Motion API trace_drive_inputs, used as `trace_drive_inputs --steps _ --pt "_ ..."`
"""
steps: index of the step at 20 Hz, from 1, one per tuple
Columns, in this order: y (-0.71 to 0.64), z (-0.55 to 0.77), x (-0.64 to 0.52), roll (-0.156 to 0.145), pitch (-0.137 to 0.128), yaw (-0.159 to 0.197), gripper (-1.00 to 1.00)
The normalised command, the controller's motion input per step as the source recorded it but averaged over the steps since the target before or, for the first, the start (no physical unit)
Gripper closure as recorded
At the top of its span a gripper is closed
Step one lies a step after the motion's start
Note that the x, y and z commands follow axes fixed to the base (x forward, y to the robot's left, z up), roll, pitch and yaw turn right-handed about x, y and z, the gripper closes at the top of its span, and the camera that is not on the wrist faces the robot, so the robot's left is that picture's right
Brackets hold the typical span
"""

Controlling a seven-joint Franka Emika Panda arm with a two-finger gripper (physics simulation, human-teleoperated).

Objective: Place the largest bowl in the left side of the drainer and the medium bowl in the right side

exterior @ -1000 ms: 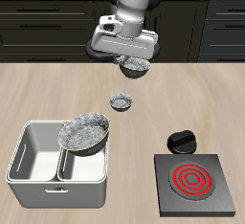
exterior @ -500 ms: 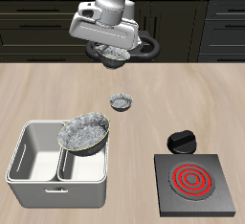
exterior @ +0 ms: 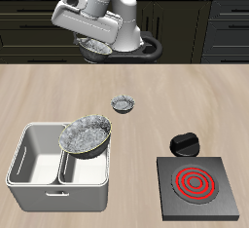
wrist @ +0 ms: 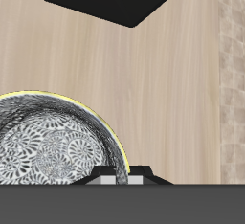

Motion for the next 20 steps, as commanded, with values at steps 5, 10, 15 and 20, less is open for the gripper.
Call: trace_drive_inputs --steps 5,10,15,20 --pt "0.0 0.08 0.09 0.202 0.069 -0.087 1.0" --pt "-0.24 0.27 0.15 0.068 0.011 -0.056 1.0" --pt "-0.18 0.2 0.1 0.009 0.012 -0.034 1.0" --pt "-0.47 0.43 0.44 -0.115 0.006 -0.021 1.0"
